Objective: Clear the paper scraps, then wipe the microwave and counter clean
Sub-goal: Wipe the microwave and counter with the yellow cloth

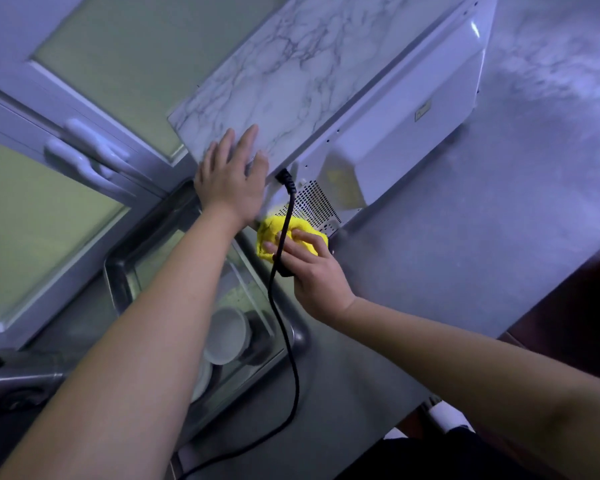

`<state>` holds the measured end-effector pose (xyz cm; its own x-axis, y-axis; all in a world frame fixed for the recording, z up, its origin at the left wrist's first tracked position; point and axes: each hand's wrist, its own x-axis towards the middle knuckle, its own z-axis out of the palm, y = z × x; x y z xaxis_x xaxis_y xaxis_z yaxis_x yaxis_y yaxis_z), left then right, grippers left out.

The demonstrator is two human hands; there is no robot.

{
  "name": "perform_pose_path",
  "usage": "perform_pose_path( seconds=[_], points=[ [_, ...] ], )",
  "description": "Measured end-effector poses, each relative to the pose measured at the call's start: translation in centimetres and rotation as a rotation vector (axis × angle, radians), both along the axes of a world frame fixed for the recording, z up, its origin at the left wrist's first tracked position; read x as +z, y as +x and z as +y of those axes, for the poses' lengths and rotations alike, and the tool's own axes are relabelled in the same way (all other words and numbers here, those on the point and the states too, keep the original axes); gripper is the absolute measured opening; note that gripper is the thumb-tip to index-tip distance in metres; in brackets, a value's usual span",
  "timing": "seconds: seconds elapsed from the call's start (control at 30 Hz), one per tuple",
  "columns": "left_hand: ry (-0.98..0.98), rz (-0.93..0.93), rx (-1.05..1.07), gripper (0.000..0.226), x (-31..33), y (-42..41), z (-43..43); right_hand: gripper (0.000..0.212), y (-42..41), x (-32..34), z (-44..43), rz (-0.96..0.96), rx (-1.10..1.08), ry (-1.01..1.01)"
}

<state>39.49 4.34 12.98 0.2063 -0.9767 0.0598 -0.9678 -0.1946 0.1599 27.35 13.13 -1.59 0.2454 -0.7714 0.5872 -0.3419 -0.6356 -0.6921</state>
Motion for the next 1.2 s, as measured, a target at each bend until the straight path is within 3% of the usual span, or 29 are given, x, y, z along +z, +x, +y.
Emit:
perform_pose_path(
  seconds=[0.1, 0.2, 0.27, 0.37, 0.43, 0.5, 0.67, 0.77, 0.83, 1.0, 1.07, 1.2],
  points=[
    [0.016, 0.009, 0.002, 0.060, 0.2, -0.1, 0.1, 0.062, -0.9, -2.5, -0.4, 0.259, 0.098, -0.021],
    [0.028, 0.009, 0.000, 0.057, 0.3, -0.1, 0.1, 0.057, -2.4, -5.8, -0.9, 0.573, 0.251, 0.311],
    [0.025, 0.007, 0.002, 0.056, 0.2, 0.0, 0.2, 0.050, -3.0, -7.1, -1.2, 0.760, 0.248, 0.396],
    [0.019, 0.011, -0.008, 0.057, 0.0, 0.1, 0.1, 0.048, -2.5, -7.0, -1.7, 0.790, 0.174, 0.432],
    [0.023, 0.025, -0.004, 0.060, 0.1, 0.2, 0.0, 0.045, -2.1, -6.3, -1.9, 0.734, 0.169, 0.484],
    [0.021, 0.030, 0.001, 0.060, 0.1, 0.2, 0.0, 0.040, -2.4, -5.5, -1.6, 0.553, 0.147, 0.563],
    [-0.031, 0.032, 0.003, 0.061, -0.3, 0.2, 0.0, 0.057, -4.4, -3.6, -0.5, -0.531, -0.321, 1.143],
    [-0.045, 0.022, -0.012, 0.062, -0.5, 0.4, -0.2, 0.060, -4.1, -2.3, -2.4, -0.879, -0.468, 1.281],
    [-0.053, 0.008, -0.025, 0.061, -0.7, 0.4, -0.2, 0.064, -2.8, -1.2, -4.2, -0.946, -0.481, 1.314],
    [-0.095, 0.018, -0.021, 0.062, -0.9, 0.4, -0.2, 0.057, 3.4, 0.7, -3.9, -0.881, -0.541, 1.352],
    [-0.099, 0.023, -0.020, 0.062, -0.9, 0.4, -0.2, 0.063, 5.1, 0.8, -2.4, -0.847, -0.521, 1.375],
    [-0.082, 0.011, -0.029, 0.056, -0.7, 0.3, -0.1, 0.068, 4.1, -0.8, 0.1, -0.590, -0.331, 1.399]
  ],
)
